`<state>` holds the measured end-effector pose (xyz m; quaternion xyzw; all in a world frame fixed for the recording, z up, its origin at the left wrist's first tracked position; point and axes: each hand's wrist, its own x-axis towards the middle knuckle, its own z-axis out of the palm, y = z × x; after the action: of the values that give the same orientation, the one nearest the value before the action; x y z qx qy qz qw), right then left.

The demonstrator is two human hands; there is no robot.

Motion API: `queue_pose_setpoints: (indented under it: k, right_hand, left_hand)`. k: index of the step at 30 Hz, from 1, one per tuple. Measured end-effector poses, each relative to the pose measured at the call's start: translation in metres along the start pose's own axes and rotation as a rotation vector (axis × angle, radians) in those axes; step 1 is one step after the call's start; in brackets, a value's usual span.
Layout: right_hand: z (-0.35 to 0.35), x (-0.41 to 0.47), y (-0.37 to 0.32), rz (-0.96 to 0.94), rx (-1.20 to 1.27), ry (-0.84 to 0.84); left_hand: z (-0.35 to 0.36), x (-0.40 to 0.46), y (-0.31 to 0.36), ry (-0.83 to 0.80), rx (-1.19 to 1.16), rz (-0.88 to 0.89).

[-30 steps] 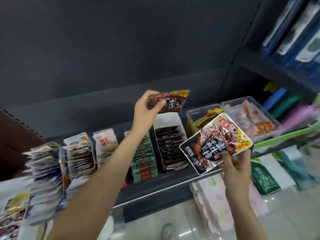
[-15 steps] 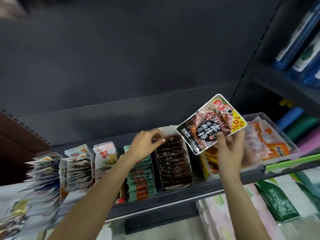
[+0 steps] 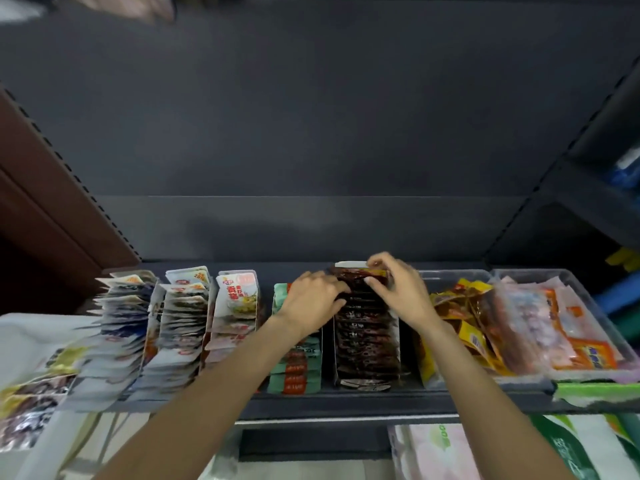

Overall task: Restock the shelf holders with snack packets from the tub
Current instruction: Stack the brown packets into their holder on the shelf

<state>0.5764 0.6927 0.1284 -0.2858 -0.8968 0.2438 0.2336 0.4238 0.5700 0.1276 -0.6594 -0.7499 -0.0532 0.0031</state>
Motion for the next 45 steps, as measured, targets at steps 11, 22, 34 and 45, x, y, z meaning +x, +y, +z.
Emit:
queue_pose_setpoints:
  k: [11,22,34,45]
  right_hand:
    - [0.003,0.007,-0.003,-0.006,-0.413,0.066]
    - [-0.005,-0.009,-0.026,0.074,-0.3,0.299]
    - [-0.004,0.004,-0.021,0.263,-0.284,-0.017]
    - [0.072,-0.069,-0.202,-0.238,0.108,0.056]
  left_hand:
    - [0.0,-0.008,0.002,0.024,-0.133,-0.111]
    - [-0.015,-0.039,-0.01,0.22,-0.359,-0.196]
    - [-0.004,-0.021,0.006,0.005,-0.155,-0.121]
    - [-0.037,-0.223,-0.072,0.952,-0.328,-0.446]
